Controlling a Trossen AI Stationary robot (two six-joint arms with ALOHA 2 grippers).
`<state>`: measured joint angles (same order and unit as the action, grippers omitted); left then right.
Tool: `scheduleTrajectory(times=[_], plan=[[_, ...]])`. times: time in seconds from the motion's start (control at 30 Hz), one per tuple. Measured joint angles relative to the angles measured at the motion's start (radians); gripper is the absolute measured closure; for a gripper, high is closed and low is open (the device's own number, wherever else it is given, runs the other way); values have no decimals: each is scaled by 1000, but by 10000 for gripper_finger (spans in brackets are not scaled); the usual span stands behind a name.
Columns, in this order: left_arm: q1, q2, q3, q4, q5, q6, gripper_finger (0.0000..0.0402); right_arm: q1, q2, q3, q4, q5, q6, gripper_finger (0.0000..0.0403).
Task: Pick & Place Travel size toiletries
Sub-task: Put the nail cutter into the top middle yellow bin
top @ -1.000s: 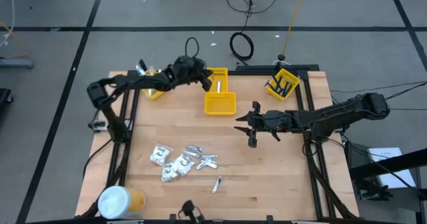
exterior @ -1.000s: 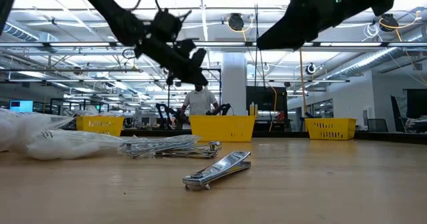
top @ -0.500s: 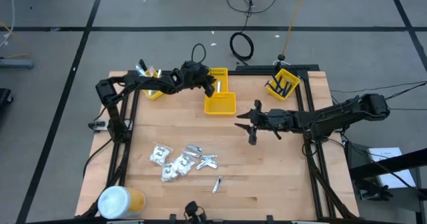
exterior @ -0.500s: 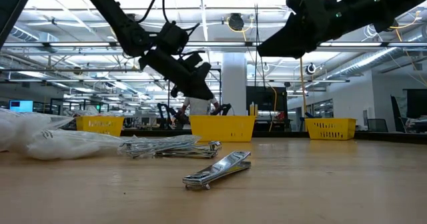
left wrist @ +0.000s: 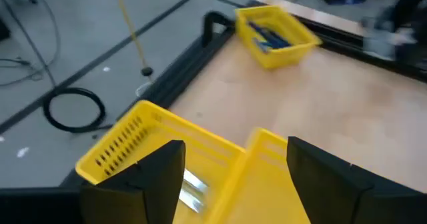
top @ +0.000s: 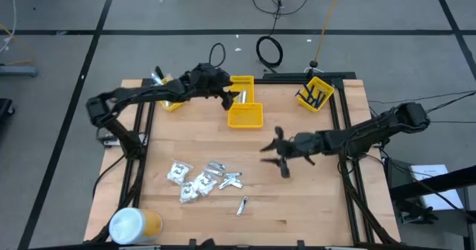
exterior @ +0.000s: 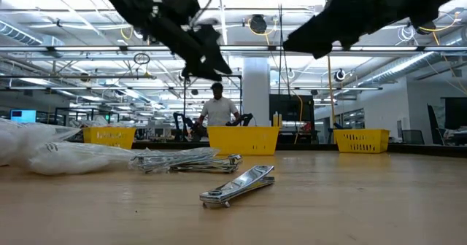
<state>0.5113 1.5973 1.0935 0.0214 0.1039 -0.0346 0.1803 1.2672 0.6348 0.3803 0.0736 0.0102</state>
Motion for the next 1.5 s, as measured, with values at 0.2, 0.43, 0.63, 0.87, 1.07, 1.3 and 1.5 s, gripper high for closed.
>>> scheduleTrajectory(times=[0.2,0.43,0.63,0.87,1.07,1.3,1.5], plan=[[-75,-208,-1,-80,-32,-16,139,136,236,232,-243,-56,-25,253],[-164,-340,-3,-26,-60,-73,148,189,517,447,-265,-166,-83,259],[-218,-383,-3,-34,-59,-114,149,166,672,518,-258,-279,-75,261],[-248,-386,-3,-60,-59,-88,149,122,759,522,-214,-395,-18,262],[-246,-386,-4,-104,-63,-60,148,91,759,522,-257,-423,-50,292],[-242,-386,-4,-109,-63,-48,148,87,759,522,-260,-416,-80,394],[-243,-386,-4,-109,-62,-54,149,104,726,518,-282,-361,-154,344]])
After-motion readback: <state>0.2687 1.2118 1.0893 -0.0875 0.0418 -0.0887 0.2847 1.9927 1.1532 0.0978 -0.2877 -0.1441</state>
